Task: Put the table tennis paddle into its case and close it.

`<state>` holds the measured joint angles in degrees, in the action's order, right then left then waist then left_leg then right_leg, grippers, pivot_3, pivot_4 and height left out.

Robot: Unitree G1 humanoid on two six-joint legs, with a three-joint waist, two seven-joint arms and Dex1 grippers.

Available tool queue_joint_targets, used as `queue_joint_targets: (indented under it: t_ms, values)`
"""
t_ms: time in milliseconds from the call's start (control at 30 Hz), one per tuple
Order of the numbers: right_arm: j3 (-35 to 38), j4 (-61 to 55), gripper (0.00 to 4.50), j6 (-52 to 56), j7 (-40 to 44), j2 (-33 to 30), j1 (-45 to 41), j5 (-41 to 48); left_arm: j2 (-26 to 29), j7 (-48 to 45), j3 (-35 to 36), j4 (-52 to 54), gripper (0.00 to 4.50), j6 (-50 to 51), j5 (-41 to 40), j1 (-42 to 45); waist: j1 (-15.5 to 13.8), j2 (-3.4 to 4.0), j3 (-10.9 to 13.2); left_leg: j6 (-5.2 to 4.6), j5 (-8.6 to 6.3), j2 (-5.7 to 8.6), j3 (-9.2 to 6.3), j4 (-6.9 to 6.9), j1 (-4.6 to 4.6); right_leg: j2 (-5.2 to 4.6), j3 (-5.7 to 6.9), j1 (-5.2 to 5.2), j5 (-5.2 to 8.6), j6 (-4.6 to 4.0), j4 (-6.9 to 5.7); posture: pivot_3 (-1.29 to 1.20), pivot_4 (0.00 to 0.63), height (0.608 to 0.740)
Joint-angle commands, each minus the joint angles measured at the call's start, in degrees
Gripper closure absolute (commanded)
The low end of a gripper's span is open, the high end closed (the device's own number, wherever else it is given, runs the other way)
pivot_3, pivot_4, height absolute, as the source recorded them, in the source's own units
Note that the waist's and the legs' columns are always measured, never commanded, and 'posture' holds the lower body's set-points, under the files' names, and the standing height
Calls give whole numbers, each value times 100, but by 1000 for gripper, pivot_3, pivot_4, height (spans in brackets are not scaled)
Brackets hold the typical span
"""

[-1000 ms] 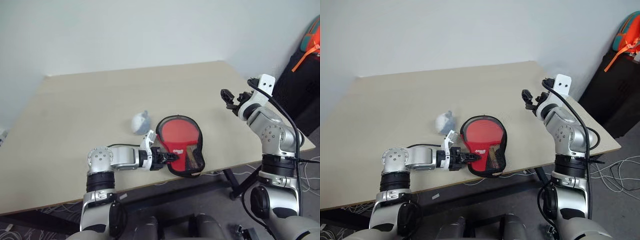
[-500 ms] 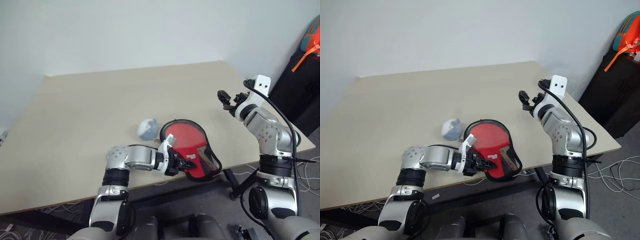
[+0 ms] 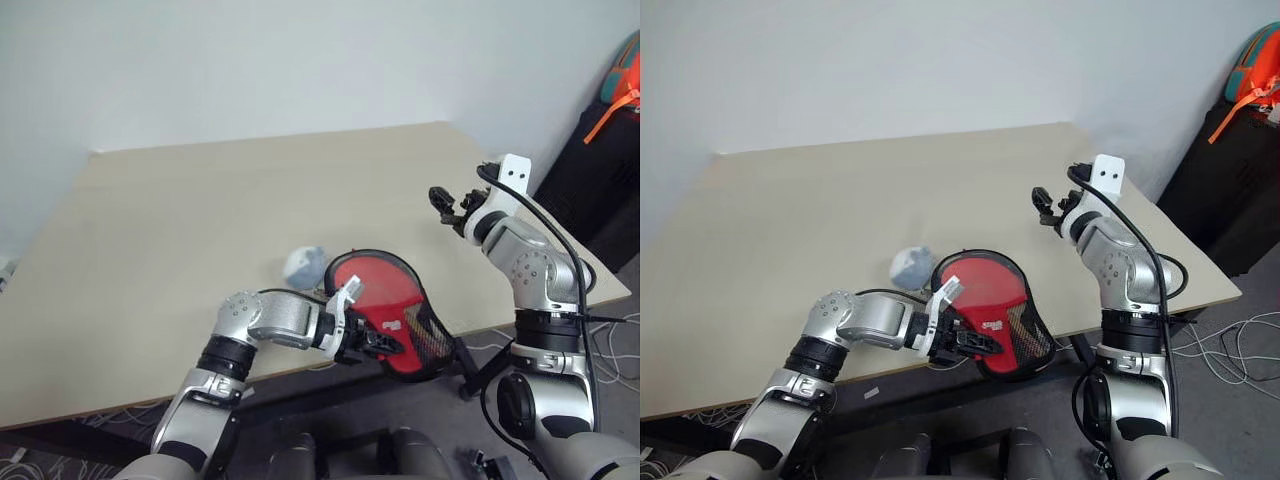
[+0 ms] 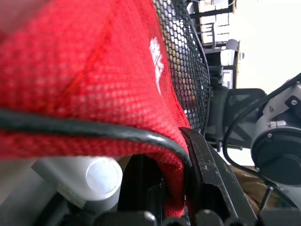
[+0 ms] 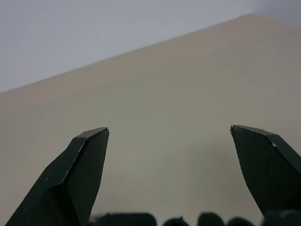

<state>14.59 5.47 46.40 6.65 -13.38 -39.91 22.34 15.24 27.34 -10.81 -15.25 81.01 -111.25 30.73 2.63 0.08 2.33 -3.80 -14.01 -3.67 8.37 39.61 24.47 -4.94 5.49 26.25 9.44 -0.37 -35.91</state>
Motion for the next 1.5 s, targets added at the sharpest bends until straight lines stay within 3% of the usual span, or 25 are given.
queue_joint_targets:
  t_ms: [33,100,367,567,800,1000,1167,1300,1433,1500]
  values:
    - [15,-80,0,-127,20,-84,-136,-26,18,-167,-5,504,4005,-272,-175,-75,-2,0,0,0,0,0,0,0,0,0,0,0,0,0,0,0,0,724]
    - [10,-51,0,-140,25,-82,-150,-33,81,-171,-47,620,4005,-356,-175,-105,-3,0,0,0,0,0,1,1,0,0,2,-2,0,0,0,0,0,724]
    - [-63,-42,0,-102,74,-86,-150,-56,312,-241,-57,543,1360,-396,-175,-219,-2,0,0,0,0,1,1,0,0,1,0,-2,1,1,1,0,0,724]
    - [-207,-100,0,2,237,-179,-73,-54,872,-861,7,666,1360,-94,-175,-49,-1,0,0,1,0,0,5,0,1,1,1,0,1,1,1,0,0,724]
    - [-611,-584,0,169,930,-287,137,157,2219,-2277,304,1636,1360,133,-53,-148,2,3,1,26,-14,-5,18,-4,0,3,-1,5,1,1,1,0,0,724]
    - [-1114,-1137,0,630,1674,-538,458,372,2701,-4068,1061,2413,1360,-538,1872,-298,-2,2,1,29,-16,-2,32,-6,3,0,6,2,1,0,7,0,0,724]
    - [-1623,-1493,0,762,2064,-691,671,382,2743,-5020,971,1588,1360,-1156,3454,338,1,1,2,31,-15,-2,39,-9,3,1,6,4,1,-2,8,0,0,724]
    - [-1836,-1478,935,677,2132,-656,701,275,2791,-5697,607,931,1317,-1641,4816,893,0,1,1,32,-15,-3,41,-14,2,2,4,7,0,-3,13,0,0,724]
    - [-1921,-1209,2343,745,2020,-475,617,197,2777,-6407,346,312,1317,-2107,5836,1348,4,1,2,32,-15,-4,46,-16,3,2,4,11,0,-3,12,0,0,724]
    - [-1988,-1026,2343,839,1938,-371,588,139,2747,-6735,233,18,1317,-2171,6207,1529,5,0,2,32,-15,-5,48,-17,3,3,4,11,0,-3,11,0,0,724]
